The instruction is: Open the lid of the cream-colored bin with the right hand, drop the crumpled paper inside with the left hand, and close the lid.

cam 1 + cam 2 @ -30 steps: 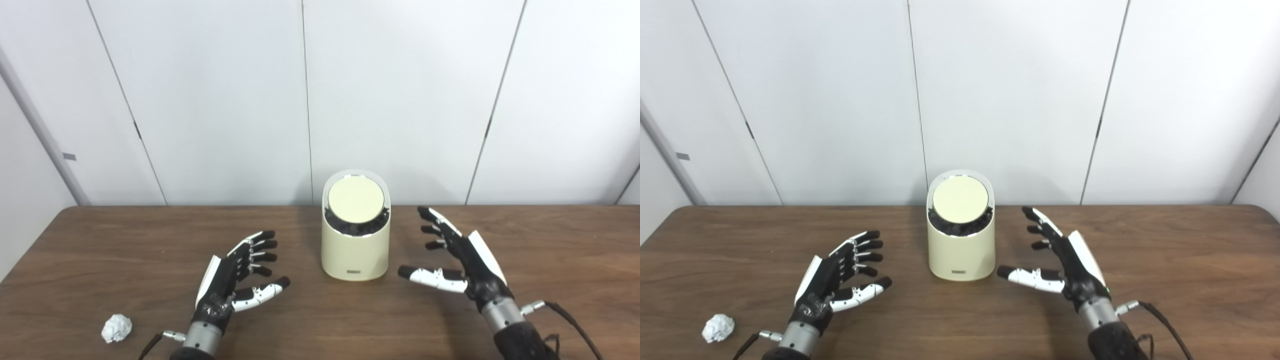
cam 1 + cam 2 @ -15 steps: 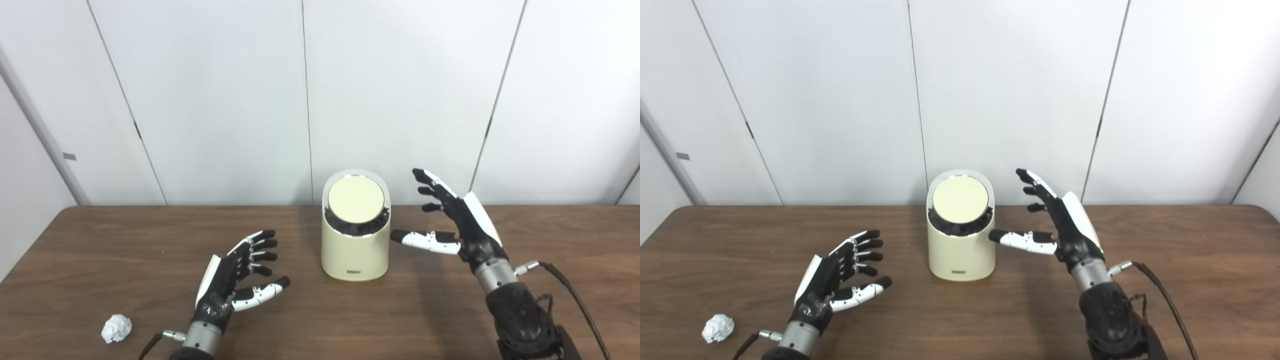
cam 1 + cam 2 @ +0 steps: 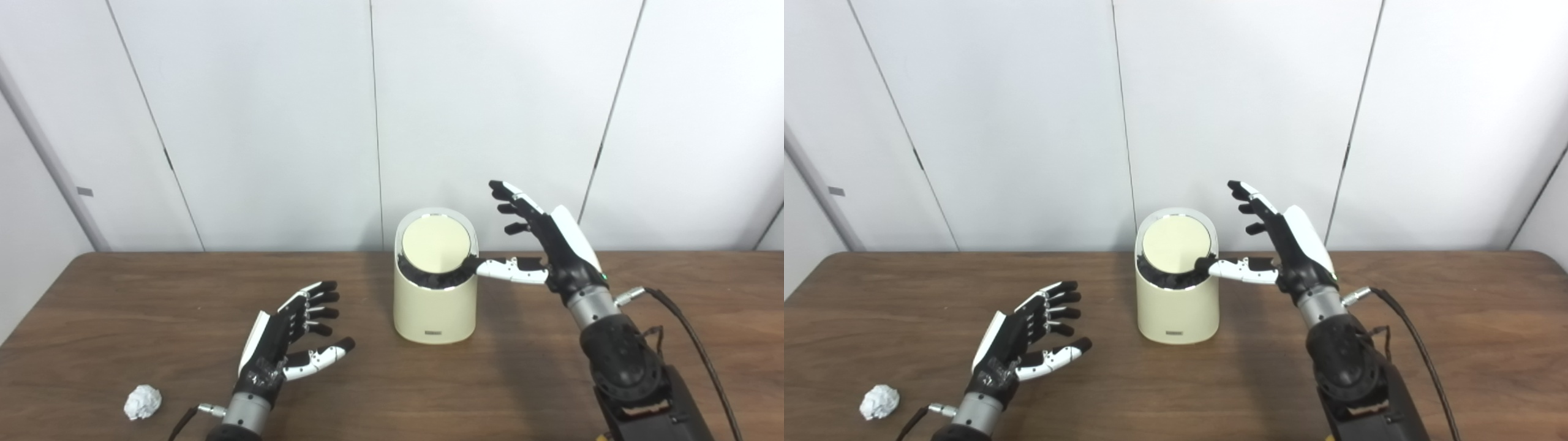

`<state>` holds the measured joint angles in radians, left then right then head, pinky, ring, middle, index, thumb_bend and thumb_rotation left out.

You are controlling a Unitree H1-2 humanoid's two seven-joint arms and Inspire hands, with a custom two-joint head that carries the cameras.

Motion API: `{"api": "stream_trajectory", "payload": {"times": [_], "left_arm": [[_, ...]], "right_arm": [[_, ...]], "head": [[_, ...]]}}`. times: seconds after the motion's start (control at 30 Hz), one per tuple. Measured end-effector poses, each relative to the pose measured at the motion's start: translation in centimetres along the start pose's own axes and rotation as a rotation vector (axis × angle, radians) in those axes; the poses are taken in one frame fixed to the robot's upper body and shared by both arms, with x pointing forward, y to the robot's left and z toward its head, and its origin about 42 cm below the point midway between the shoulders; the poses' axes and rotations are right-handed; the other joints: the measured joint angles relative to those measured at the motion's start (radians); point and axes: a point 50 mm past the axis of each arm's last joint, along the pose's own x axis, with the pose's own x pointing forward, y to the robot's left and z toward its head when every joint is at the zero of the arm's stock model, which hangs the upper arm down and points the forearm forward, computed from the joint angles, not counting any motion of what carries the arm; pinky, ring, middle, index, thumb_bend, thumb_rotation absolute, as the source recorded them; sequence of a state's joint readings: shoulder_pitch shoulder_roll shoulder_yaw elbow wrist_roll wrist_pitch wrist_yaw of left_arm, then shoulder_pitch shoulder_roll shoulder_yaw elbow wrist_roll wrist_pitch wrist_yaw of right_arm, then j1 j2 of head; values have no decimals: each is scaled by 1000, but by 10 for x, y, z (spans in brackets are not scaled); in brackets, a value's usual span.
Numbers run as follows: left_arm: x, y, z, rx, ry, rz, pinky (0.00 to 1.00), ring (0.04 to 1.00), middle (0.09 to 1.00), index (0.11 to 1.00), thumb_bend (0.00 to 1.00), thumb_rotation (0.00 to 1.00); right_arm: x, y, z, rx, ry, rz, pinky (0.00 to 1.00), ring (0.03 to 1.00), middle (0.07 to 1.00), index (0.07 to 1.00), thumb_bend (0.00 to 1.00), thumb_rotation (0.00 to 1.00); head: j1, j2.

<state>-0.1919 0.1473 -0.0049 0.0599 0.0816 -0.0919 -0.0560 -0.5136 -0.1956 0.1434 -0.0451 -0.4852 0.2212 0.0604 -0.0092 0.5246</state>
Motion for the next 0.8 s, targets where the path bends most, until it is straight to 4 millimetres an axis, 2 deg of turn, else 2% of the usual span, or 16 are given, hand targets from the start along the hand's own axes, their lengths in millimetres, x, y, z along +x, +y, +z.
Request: {"api": "stream_trajectory", "payload": {"times": [0.17, 0.33, 0.47, 0.63, 0.8], "left_arm": [[0, -1, 0, 1, 0, -5, 615, 729, 800, 830, 622, 0], [0, -1, 1, 1, -3, -4, 615, 728, 798, 827, 627, 0], [0, -1, 1, 2, -3, -4, 614, 722, 799, 829, 629, 0], [0, -1, 1, 4, -3, -4, 612, 723, 800, 828, 625, 0], [0, -2, 2, 4, -6, -6, 610, 724, 800, 827, 622, 0]], "right_arm": [[11, -1, 14, -34, -27, 5, 654, 824, 886, 887, 759, 390], [22, 1, 25, -45, -33, 1, 640, 808, 881, 884, 759, 375], [25, 8, 27, -40, -21, 14, 649, 806, 879, 884, 751, 386], [29, 14, 20, -48, 8, 37, 649, 804, 876, 883, 744, 395], [31, 20, 18, -66, 19, 45, 653, 811, 884, 885, 743, 365]], "head": [[0, 0], [0, 2], [0, 2], [0, 3], [2, 6]]}}
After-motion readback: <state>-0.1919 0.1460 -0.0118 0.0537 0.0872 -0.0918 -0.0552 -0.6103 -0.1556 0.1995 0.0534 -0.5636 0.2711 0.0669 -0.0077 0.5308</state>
